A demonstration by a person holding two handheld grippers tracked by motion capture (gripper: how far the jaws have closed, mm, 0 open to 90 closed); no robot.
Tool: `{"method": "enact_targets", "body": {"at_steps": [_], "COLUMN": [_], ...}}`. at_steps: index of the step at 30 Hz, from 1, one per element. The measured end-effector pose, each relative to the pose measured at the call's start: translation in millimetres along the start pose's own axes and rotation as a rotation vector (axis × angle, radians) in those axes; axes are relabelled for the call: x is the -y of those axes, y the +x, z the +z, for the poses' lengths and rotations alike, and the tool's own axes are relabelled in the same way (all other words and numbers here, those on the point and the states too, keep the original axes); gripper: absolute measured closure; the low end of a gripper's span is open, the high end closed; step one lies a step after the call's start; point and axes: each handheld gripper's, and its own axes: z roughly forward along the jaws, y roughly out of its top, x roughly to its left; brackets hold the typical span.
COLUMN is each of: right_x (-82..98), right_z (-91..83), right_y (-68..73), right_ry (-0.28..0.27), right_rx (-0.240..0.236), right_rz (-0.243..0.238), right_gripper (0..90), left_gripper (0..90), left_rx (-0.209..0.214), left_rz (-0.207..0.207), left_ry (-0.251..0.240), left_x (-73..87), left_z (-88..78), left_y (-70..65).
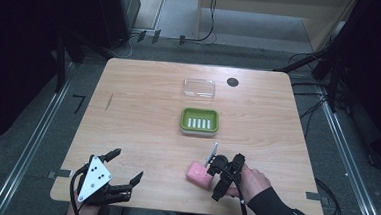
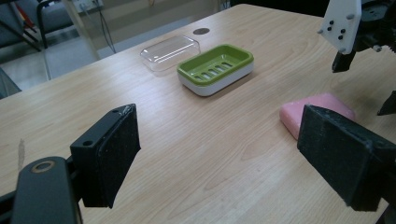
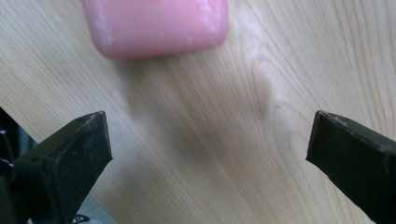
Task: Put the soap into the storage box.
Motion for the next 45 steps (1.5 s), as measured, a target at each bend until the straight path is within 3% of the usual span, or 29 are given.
{"method": "enact_targets", "body": {"at_steps": [22, 45], "right_x": [-33.2, -56.4], "right_z": [-1.4, 5.4], "right_y": [7.7, 10.1], "right_ry": [-0.021, -0.023], "right_rx": [-0.033, -0.04], "right_rz": [-0.044, -0.09], "right_gripper": [0.0, 0.4], "left_gripper": [13.9, 13.9], "left_rx": [-0.001, -0.004], "left_rz": [-0.003, -0.006], "left_ry": [0.0, -0.003], "left_x": [0.3, 0.6], "left_z": [-0.4, -0.9], "left_y": [0.1, 0.2]}}
